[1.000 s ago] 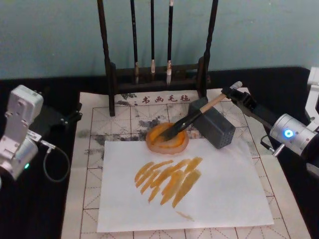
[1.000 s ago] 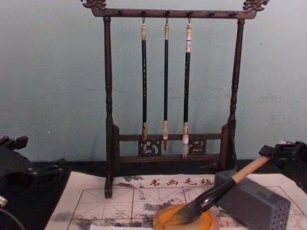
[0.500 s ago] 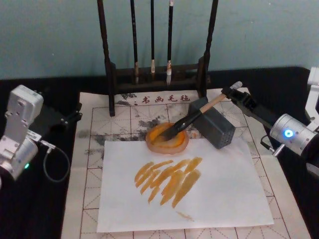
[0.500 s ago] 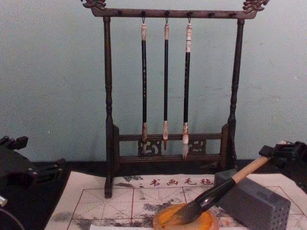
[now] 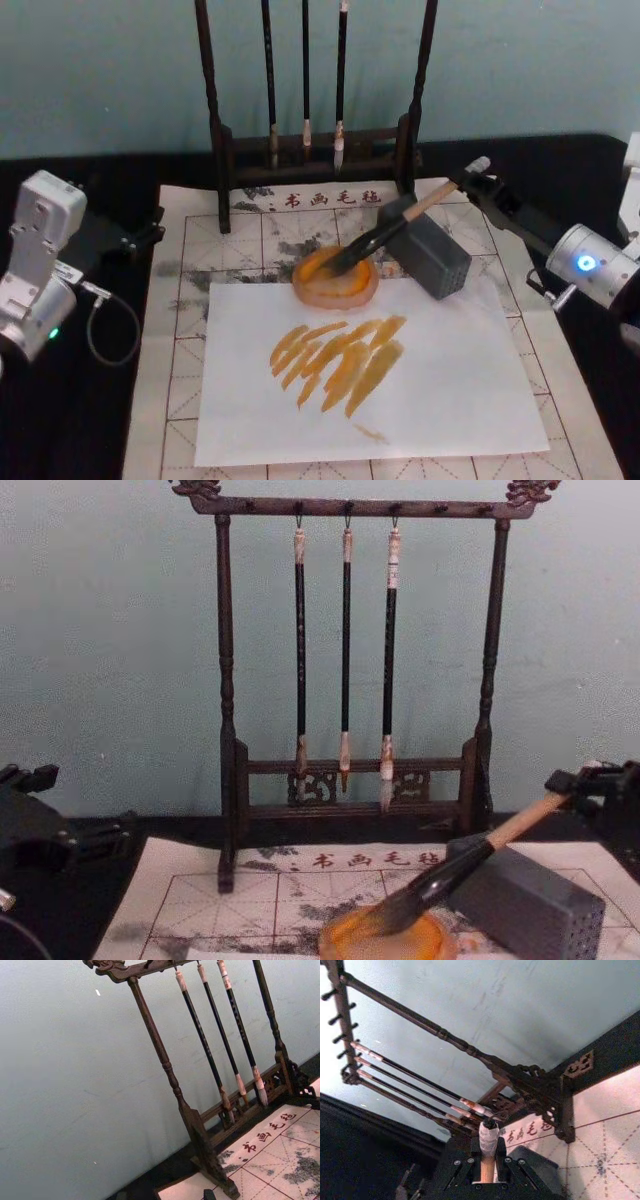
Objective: Pick up the brush from the inkstone, write on the paper, then place the brush back to its original position.
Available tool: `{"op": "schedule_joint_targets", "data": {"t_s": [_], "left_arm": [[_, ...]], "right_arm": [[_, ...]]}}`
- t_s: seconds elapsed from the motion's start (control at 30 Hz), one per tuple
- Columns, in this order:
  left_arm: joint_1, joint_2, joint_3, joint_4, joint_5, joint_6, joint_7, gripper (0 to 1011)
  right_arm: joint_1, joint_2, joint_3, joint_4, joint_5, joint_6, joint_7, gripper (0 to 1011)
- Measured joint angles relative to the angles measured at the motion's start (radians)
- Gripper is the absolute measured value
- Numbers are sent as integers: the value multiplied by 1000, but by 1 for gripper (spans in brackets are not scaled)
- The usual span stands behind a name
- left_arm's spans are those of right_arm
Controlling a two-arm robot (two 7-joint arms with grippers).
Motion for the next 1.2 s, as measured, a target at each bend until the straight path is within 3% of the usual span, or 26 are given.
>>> {"op": "schedule_joint_targets", "data": {"t_s": [0.27,0.6,1.2], "left_arm": [[0,0,0,0,0,0,0,1001],[0,0,0,0,0,0,0,1001],[0,0,0,0,0,0,0,1001]], "right_arm": [[-8,17,0,-33,50,26,2,191],[-17,43,-9,-64,81,33,17,191],[-33,144,-39,-115,106,40,94,191]]}}
